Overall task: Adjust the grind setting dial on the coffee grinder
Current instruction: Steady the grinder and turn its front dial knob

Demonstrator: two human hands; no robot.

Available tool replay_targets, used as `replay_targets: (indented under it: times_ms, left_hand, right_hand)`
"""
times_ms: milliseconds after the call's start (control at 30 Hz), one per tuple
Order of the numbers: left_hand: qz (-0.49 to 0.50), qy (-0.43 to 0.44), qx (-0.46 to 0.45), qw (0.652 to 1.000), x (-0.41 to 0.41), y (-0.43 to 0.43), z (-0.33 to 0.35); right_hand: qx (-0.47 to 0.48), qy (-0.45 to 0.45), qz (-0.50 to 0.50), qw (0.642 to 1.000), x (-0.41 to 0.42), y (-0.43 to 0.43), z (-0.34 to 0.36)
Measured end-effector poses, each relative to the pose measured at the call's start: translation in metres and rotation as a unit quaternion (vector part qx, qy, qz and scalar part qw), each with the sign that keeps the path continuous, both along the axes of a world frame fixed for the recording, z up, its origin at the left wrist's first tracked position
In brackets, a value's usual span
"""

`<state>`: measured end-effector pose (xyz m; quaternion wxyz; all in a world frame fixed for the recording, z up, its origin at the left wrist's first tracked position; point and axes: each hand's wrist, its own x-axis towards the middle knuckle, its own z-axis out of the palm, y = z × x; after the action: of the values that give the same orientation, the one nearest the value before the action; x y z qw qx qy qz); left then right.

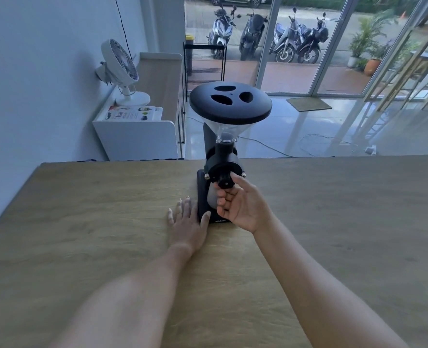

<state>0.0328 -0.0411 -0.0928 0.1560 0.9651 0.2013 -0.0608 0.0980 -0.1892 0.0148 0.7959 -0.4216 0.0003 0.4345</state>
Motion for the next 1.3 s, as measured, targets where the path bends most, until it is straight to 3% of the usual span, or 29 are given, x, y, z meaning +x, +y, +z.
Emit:
replay_targets:
  times_ms: [533, 1300]
  left_hand:
    - [-0.003, -0.039, 0.041, 0.998, 0.005, 0.003, -0.012]
    - [-0.003, -0.046, 0.041, 0.998, 0.004, 0.003, -0.013]
  right_hand:
    - [0.011, 0.034, -0.053, 0.998, -0.006, 0.006, 0.0]
    - [-0.035, 0.006, -0.081, 0.996, -0.009, 0.007, 0.008]
